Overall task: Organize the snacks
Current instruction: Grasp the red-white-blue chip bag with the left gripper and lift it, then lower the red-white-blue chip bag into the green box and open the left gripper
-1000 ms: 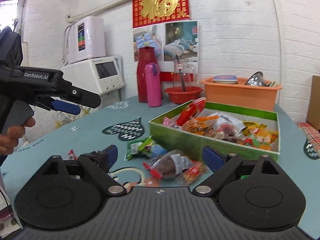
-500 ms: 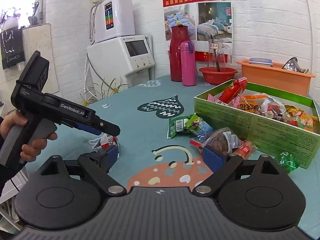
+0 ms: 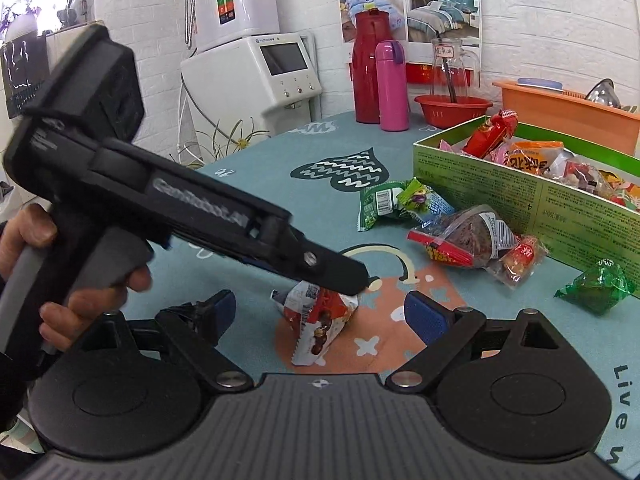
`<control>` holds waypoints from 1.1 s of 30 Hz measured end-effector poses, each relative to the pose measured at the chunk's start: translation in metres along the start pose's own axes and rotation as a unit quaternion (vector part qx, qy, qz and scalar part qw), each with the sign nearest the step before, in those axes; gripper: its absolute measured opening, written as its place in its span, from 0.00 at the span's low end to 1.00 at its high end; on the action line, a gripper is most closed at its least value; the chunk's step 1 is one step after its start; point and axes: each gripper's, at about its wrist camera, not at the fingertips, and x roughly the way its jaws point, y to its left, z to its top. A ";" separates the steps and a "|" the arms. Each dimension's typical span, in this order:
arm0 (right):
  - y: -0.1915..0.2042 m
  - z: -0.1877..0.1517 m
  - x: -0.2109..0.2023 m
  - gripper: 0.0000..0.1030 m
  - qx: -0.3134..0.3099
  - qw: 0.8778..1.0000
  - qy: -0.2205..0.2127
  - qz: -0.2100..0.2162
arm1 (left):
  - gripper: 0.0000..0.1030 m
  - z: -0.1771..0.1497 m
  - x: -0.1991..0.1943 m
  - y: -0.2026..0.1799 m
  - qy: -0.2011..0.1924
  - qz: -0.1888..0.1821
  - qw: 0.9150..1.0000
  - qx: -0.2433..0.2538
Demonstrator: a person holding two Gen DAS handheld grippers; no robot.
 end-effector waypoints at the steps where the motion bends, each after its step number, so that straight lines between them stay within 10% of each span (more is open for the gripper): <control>1: 0.000 -0.001 0.002 1.00 -0.001 1.000 0.003 0.000 | 0.71 -0.002 -0.003 0.004 0.001 -0.001 1.000 -0.005; 13: 0.004 -0.004 0.024 1.00 -0.002 0.999 0.037 -0.013 | 0.81 -0.013 0.008 -0.002 0.014 -0.020 1.000 0.011; 20: 0.004 -0.005 0.022 0.56 -0.006 0.999 0.033 -0.020 | 0.63 -0.015 0.016 -0.002 0.011 -0.002 1.000 0.015; 33: -0.018 0.030 -0.010 0.53 -0.026 0.996 -0.045 -0.070 | 0.62 0.033 0.012 -0.049 -0.044 -0.027 0.996 0.073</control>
